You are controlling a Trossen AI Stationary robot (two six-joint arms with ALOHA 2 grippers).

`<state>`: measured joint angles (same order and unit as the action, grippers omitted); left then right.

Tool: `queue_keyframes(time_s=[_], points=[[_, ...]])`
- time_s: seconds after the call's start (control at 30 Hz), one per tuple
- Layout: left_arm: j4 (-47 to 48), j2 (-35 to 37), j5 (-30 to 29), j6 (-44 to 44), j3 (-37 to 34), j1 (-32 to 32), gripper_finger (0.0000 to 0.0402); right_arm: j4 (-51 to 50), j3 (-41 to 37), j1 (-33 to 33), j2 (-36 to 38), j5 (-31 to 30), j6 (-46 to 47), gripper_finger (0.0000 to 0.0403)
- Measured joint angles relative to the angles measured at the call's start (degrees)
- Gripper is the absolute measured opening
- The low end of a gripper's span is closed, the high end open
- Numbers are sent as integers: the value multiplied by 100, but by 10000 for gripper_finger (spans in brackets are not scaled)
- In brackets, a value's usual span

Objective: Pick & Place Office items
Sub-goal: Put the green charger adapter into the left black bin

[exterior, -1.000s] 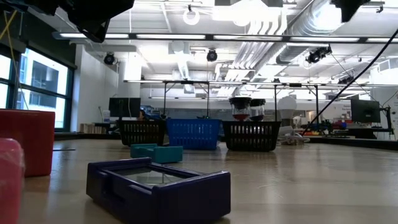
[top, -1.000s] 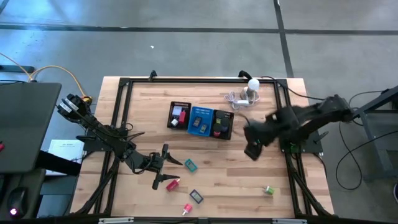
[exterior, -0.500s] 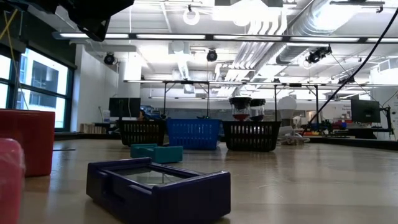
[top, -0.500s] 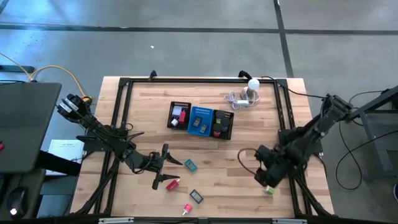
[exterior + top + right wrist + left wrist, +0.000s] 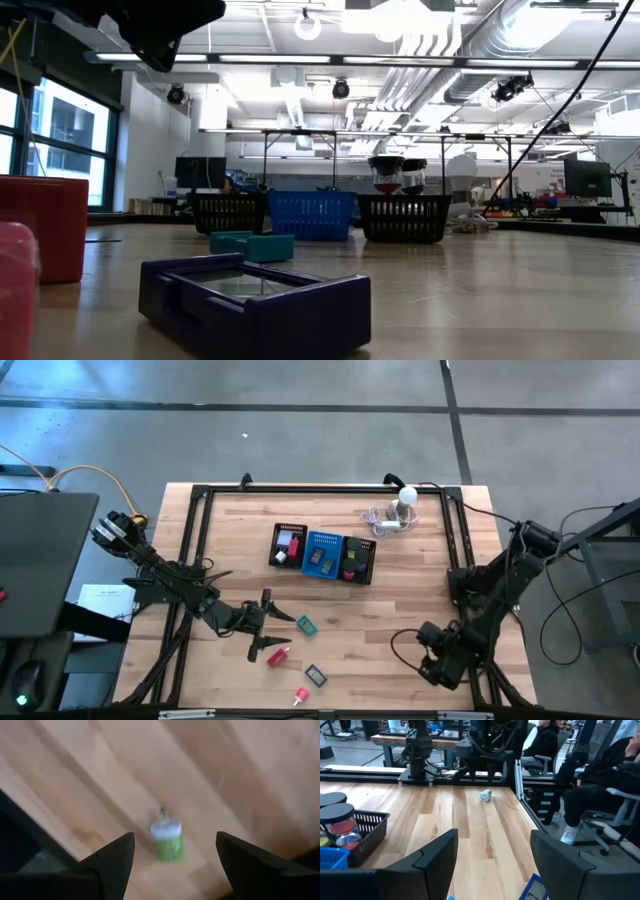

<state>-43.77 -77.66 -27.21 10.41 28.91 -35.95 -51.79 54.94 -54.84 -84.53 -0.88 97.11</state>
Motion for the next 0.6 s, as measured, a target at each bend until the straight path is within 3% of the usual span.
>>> queue_keyframes(time_s=[0.27,0.6], points=[[2,-1,7,15,0,23,243,223,7,-249,-42,106,219,270],[5,-1,11,13,0,23,243,587,7,-381,-641,177,176,270]])
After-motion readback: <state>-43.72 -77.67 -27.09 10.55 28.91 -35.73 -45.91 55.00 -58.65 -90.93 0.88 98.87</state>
